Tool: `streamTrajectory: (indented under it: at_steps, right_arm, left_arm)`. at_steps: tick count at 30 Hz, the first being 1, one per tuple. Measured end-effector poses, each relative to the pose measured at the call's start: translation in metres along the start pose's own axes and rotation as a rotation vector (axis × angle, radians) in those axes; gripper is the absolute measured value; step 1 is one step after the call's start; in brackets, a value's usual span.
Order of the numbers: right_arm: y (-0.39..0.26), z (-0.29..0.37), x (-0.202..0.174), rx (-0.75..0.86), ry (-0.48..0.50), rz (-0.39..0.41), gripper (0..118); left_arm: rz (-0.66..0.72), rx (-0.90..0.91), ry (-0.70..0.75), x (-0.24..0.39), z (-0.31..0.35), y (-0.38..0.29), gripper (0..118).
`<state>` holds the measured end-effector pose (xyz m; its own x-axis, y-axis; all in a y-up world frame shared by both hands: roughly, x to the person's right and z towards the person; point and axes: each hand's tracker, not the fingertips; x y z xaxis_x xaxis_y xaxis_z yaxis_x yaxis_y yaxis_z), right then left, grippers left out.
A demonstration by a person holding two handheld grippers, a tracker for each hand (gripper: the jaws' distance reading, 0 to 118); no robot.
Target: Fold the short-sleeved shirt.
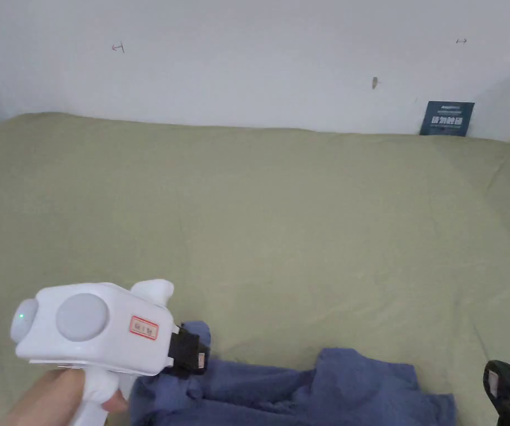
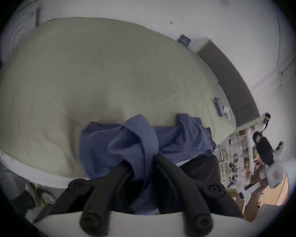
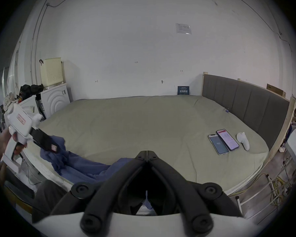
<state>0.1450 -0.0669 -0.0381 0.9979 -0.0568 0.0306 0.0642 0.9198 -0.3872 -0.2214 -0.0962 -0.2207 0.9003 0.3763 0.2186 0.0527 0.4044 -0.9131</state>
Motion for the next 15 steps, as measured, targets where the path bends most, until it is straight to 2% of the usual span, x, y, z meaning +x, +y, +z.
streamTrajectory:
  at_steps: [3, 4, 5, 6, 7, 9, 12, 13, 14, 15]
  right_arm:
    - [-0.004, -0.003, 0.006, -0.015, -0.010, -0.006, 0]
    - [-0.005, -0.003, 0.007, -0.020, -0.013, -0.003, 0]
    - [-0.006, -0.004, 0.008, -0.023, -0.019, 0.000, 0]
    - [-0.006, -0.004, 0.009, -0.029, -0.026, 0.001, 0]
    - [-0.007, -0.004, 0.010, -0.031, -0.025, -0.002, 0]
    - [-0.007, -0.004, 0.012, -0.037, -0.028, -0.012, 0]
    - [-0.009, -0.006, 0.012, -0.042, -0.028, -0.019, 0]
    - [-0.009, -0.008, 0.012, -0.044, -0.023, -0.022, 0]
    - [-0.010, -0.009, 0.010, -0.049, -0.019, -0.025, 0]
    - [-0.011, -0.010, 0.008, -0.051, -0.013, -0.026, 0]
  left_arm:
    - [-0.034, -0.045, 0.021, 0.023, -0.053, 0.002, 10]
    - [-0.037, -0.056, 0.013, 0.027, -0.068, 0.002, 23]
    - [-0.051, -0.057, -0.012, 0.035, -0.081, -0.001, 67]
    - [-0.078, -0.089, -0.031, 0.041, -0.095, -0.001, 101]
    - [-0.097, -0.104, -0.030, 0.044, -0.103, -0.003, 114]
    - [-0.098, -0.073, -0.030, 0.047, -0.097, -0.005, 113]
    - [-0.036, 0.003, -0.084, 0.029, -0.070, -0.001, 107]
    - [-0.031, 0.028, -0.091, 0.026, -0.054, 0.002, 90]
    - [-0.028, 0.057, -0.094, 0.017, -0.039, 0.002, 36]
    - [-0.033, 0.077, -0.100, 0.007, -0.030, 0.001, 0]
